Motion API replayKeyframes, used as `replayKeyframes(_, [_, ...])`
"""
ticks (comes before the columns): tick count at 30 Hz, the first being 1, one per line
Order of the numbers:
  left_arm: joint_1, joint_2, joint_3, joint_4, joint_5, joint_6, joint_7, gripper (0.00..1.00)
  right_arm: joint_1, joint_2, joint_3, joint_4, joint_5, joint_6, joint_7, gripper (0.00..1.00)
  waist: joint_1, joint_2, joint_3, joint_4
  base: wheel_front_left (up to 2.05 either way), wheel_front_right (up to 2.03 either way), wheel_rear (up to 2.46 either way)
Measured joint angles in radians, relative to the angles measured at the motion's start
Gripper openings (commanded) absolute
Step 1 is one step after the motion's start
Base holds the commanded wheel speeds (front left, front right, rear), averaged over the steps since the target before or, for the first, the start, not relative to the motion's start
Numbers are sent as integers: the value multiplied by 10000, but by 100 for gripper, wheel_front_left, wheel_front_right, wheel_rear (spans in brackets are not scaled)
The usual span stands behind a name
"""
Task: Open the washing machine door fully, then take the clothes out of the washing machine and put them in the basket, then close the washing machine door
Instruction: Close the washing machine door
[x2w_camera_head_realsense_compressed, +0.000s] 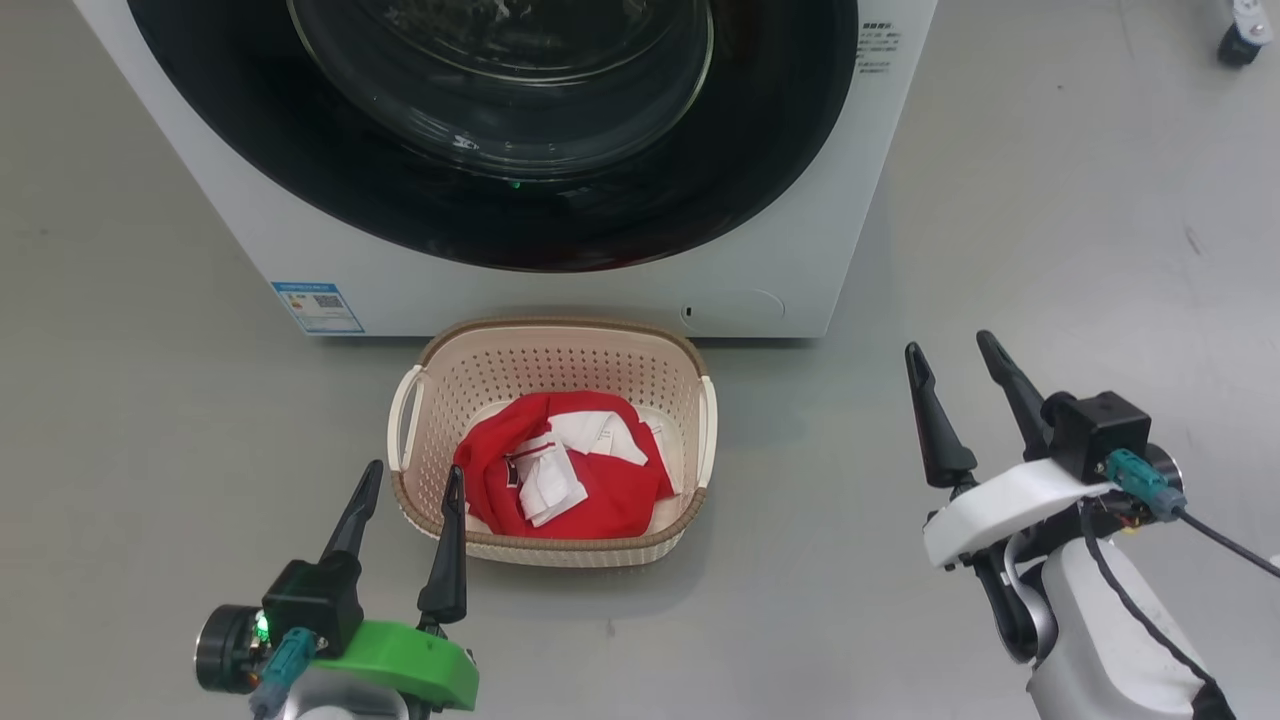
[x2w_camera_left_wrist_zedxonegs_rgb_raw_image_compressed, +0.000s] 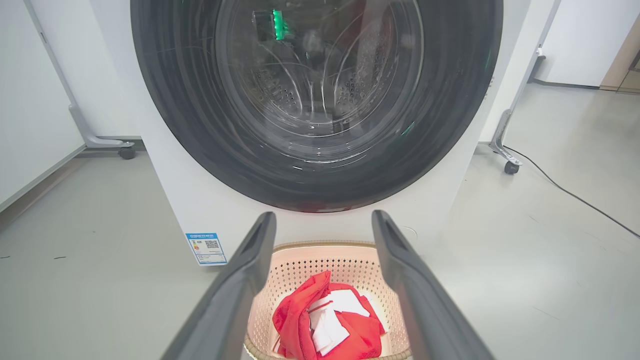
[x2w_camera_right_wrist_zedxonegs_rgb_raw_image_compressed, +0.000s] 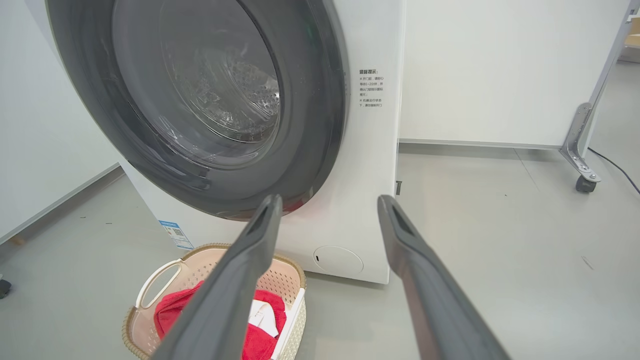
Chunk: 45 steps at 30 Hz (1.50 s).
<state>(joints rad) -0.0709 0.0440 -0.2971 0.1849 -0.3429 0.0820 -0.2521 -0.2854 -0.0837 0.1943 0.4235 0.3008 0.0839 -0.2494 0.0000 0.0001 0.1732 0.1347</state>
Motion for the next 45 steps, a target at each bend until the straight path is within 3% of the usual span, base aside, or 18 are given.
replayKeyframes(19, [948,173,-29,115,0,8,8,100,2452,238,67,-1632,-29,-351,0,100,0,0,-1300,-662,0,0,0])
replayKeyframes(45, [1155,272,-38,-274,15,56,222,100,3599,343,113,-2685,-42,-769,0,100,0,0,-1528,-710,0,0,0])
